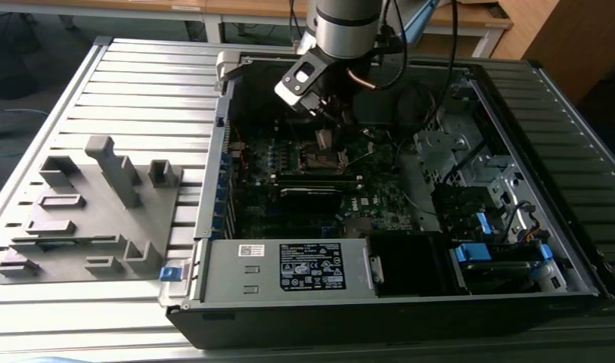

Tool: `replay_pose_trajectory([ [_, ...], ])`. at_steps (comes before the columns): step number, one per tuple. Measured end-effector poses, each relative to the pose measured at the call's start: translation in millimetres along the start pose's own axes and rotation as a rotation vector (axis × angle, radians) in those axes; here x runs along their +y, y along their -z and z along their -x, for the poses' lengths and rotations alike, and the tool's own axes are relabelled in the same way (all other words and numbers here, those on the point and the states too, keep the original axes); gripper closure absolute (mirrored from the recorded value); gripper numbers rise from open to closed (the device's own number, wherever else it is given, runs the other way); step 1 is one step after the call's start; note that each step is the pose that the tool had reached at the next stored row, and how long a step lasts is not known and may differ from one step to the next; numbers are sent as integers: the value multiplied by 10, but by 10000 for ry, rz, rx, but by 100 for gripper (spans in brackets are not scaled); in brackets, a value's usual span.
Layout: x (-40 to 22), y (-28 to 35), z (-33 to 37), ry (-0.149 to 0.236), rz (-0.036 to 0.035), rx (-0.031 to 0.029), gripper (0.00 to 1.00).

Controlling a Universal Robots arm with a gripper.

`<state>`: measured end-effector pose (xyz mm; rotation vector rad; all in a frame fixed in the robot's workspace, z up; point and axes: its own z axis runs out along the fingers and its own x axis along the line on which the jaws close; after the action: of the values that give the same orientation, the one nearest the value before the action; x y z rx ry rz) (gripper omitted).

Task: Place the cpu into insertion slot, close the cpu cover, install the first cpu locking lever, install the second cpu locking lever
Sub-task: 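Place the cpu into insertion slot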

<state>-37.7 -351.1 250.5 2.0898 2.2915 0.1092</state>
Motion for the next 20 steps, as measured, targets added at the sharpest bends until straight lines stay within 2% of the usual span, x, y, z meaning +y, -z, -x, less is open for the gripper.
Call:
replay_pose_trajectory([
  [7, -1, -7, 0, -1274, 24, -101, 46],
  [8, -1, -7, 1, -1348, 24, -106, 46],
  [13, -1, -7, 0, -1352, 21, -108, 46],
  [16, -1, -12, 0, -1353, -70, -104, 46],
  [20, -1, -14, 0, -1353, -92, -101, 46],
])
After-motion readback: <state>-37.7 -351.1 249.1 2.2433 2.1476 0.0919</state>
